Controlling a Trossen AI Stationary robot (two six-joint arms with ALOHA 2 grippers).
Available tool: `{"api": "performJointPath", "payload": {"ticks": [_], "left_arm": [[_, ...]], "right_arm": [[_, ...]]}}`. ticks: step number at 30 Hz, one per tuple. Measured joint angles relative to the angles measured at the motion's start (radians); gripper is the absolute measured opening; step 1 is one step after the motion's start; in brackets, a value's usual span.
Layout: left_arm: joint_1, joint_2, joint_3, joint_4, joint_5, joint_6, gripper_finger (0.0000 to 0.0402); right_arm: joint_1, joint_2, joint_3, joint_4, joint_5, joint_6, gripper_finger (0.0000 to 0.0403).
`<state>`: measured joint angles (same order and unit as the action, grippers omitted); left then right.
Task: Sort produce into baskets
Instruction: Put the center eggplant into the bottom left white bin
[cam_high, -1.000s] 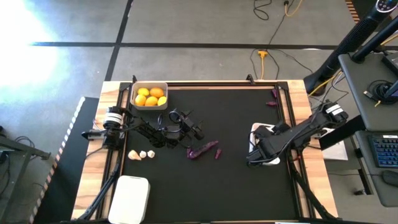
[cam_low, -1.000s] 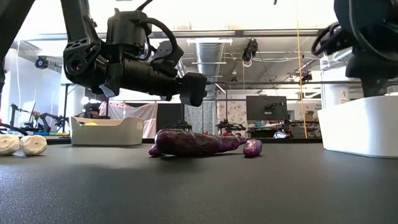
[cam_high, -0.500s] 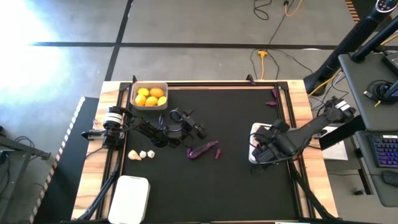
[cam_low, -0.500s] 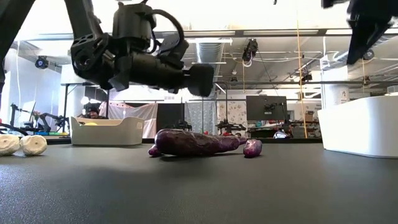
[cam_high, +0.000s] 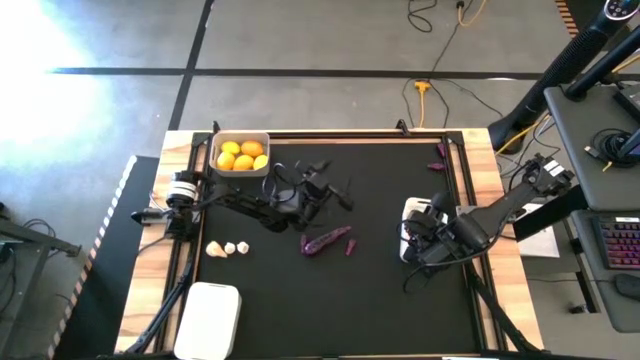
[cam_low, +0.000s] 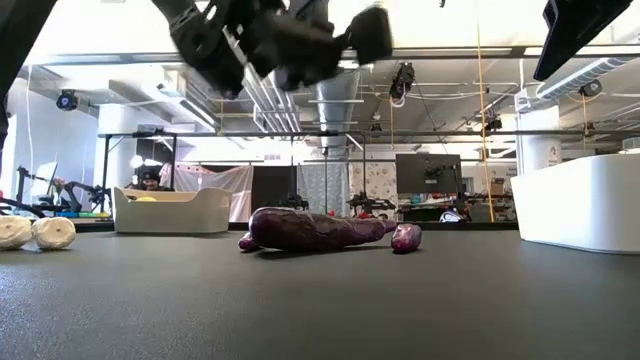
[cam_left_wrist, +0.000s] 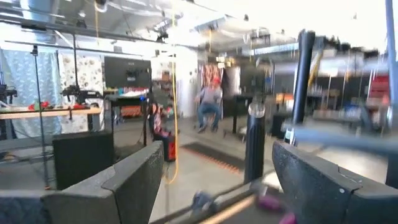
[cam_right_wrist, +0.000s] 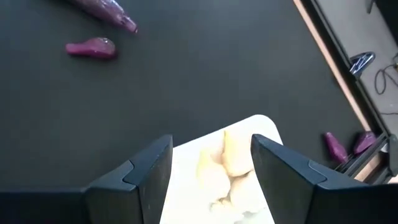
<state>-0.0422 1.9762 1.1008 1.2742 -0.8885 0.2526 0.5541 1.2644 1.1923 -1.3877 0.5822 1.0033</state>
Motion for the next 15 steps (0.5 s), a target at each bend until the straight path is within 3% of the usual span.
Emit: {"api": "performJointPath", "payload": {"ticks": [6,15], "left_arm": [[0.000,0.000,0.231,-0.034,0.000,0.000,0.0283],[0.000,0.000,0.637,-0.216,0.001,-0.040,0.0283]], "right_arm": [[0.000,-0.010,0.009,-0.005,0.014,-0.002,0.0210],[0.000,-0.072,0.012,-0.027,0.023,-0.025,0.0210]]}}
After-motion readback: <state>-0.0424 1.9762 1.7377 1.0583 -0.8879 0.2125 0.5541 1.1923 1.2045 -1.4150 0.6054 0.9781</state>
